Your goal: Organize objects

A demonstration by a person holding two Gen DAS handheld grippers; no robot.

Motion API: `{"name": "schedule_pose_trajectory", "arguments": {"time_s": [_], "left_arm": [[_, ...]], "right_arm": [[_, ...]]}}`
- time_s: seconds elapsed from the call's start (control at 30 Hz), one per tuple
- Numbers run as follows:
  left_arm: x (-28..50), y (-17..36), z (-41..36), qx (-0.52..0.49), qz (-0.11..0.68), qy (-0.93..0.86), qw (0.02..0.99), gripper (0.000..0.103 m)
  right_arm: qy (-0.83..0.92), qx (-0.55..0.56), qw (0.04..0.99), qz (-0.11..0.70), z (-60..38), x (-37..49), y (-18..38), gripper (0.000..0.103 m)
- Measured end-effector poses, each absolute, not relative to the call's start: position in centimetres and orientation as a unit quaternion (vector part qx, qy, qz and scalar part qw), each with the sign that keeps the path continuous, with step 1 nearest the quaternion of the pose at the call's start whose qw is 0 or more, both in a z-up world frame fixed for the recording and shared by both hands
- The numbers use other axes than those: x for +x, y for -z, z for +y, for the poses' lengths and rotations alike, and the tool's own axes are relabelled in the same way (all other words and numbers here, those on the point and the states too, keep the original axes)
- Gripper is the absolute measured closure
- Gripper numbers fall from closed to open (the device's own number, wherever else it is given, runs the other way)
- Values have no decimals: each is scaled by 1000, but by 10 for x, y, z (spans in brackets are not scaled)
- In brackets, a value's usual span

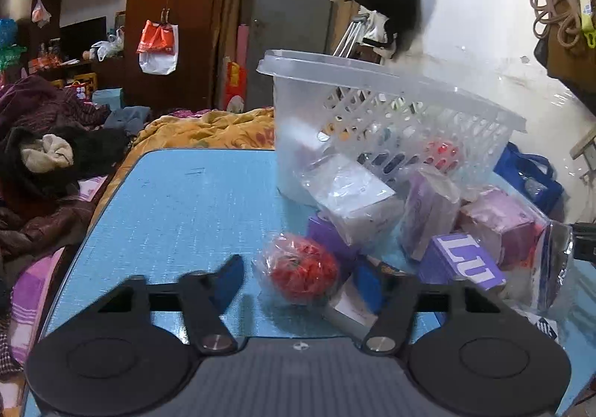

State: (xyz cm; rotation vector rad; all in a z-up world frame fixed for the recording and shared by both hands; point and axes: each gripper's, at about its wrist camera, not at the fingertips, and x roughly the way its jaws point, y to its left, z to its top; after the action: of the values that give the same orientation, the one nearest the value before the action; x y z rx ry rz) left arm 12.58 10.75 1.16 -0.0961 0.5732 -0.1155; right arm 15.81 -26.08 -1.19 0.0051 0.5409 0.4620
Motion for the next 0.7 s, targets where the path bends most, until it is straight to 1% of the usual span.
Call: {"name": "schedule_pose_trajectory", "arguments": {"time_s": [0.17, 0.33, 0.6, 0.7], "left_arm": [[123, -11, 110, -47, 272, 57, 959, 51], [112, -15, 116, -65, 228, 68, 969, 51], [100, -18, 124, -90, 181, 62, 977, 51], [97, -18, 125, -96, 177, 62, 978, 51]], "right_arm": [[-223, 6, 940, 259, -262, 156, 11, 66], [-214, 19, 949, 231, -266, 149, 9, 66], [-193, 34, 964, 179, -273, 136, 5, 66], [-184, 40, 969, 161, -275, 132, 3, 66]]}}
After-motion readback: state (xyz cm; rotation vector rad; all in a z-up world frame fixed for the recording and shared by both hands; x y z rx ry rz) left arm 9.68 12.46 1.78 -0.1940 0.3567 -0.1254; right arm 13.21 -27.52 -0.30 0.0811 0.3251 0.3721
